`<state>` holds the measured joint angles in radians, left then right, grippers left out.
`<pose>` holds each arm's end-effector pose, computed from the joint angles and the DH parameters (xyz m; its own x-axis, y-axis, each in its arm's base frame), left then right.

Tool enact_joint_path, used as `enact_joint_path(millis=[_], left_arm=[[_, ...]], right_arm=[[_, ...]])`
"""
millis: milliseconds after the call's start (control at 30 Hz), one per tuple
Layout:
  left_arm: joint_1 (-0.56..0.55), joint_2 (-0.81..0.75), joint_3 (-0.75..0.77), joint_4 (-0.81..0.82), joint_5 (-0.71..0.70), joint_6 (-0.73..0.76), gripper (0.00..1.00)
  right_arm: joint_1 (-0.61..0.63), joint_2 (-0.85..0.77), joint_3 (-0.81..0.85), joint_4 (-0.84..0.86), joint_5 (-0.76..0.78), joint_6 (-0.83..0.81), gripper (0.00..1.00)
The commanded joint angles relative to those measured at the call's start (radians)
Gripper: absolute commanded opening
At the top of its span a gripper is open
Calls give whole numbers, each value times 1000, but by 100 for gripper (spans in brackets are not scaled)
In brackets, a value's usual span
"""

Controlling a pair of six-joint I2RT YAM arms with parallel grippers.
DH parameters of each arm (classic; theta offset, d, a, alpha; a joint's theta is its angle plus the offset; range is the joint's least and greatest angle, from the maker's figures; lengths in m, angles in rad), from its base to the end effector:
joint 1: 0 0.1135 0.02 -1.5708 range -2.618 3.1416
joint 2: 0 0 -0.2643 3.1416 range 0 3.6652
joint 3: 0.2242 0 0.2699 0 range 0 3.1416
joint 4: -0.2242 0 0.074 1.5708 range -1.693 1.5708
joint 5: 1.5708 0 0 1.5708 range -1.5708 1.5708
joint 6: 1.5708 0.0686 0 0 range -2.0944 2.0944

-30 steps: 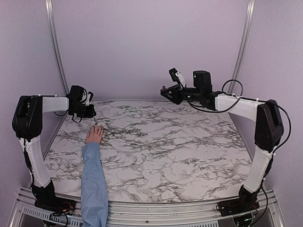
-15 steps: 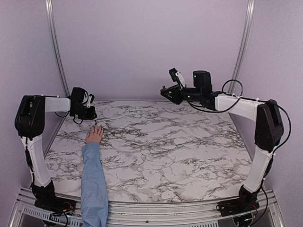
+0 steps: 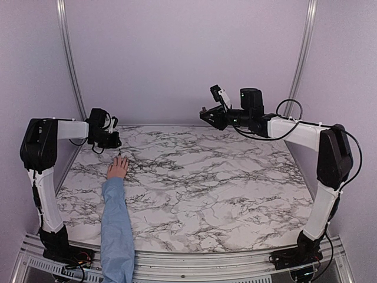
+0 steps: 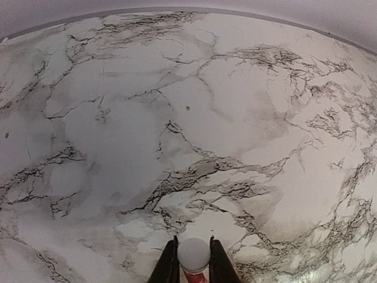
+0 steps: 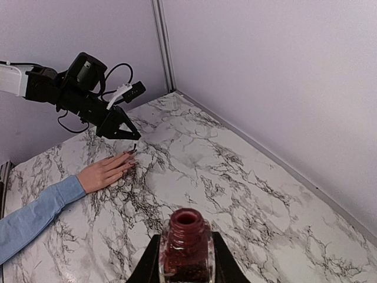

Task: Paint the nails
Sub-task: Paint the nail polish on the nail.

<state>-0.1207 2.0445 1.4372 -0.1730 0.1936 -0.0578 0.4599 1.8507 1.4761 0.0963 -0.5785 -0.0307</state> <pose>0.4862 -0.0723 0.1484 -0.7119 0.0292 -0.7017 0.2131 0.9610 -0.1762 0.4191 0.2494 0.2910 -0.2202 -0.1377 -0.9657 -0.8499 0.5130 0.1206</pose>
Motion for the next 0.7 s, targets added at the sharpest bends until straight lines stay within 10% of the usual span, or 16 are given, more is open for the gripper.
enact_joint_path(millis=[0, 667], left_arm=[[-4, 28, 28, -20, 12, -2, 0], [-2, 62, 91, -22, -3, 1, 0]], right_arm=[[-11, -10, 31, 8, -1, -9, 0], [-12, -16, 35, -3, 0, -14, 0]])
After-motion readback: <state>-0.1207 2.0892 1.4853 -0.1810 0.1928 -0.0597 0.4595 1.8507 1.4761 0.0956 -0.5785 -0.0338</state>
